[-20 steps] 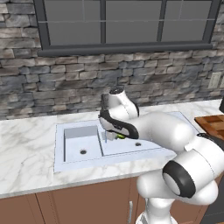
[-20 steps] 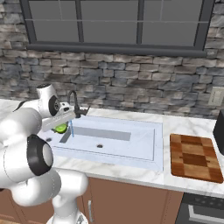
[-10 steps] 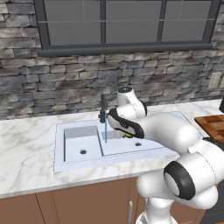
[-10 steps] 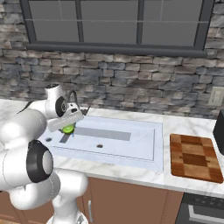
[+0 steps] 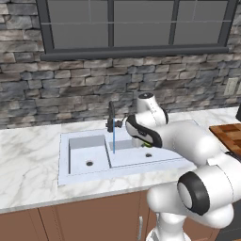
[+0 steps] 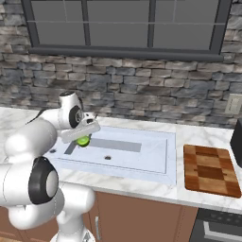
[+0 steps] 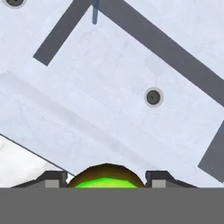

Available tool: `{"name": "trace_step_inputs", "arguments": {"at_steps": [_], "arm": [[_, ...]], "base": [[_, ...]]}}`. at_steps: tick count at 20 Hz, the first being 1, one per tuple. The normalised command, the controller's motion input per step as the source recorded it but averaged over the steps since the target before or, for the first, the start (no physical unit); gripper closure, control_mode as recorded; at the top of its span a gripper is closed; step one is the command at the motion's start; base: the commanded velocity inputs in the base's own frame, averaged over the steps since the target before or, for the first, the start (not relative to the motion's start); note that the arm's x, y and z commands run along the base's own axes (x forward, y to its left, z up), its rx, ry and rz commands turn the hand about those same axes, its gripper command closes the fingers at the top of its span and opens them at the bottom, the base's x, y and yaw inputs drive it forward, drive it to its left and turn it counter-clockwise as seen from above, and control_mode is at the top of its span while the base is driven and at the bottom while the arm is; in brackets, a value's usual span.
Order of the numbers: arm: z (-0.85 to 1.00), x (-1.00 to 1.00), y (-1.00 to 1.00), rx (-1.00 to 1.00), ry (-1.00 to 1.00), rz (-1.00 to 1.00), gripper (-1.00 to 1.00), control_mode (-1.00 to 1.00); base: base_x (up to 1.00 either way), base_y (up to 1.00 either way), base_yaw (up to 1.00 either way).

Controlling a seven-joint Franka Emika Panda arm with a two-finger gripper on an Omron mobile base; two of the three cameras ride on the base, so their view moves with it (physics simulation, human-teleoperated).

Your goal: Pick the kiwi from the sink and place it on the cutting board to airdry. Then turn off the sink faucet.

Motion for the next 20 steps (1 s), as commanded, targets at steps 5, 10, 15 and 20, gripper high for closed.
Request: {"name": "trace_step_inputs", "arguments": {"at_steps": [5,10,15,20], "arm": [[0.00,0.00,-0.47,0.00,0.00,-0.06,1.00,-1.00],[0.00,0.02,-0.47,0.00,0.00,-0.07,1.00,-1.00],[0.00,0.05,-0.43,0.00,0.00,-0.04,1.00,-1.00],[0.00,0.10,-0.40,0.03,0.00,0.00,1.00,-1.00]], "base": [[0.00,0.00,0.00],[0.00,0.00,0.00],[0.00,0.00,0.00],[0.00,0.00,0.00]]}}
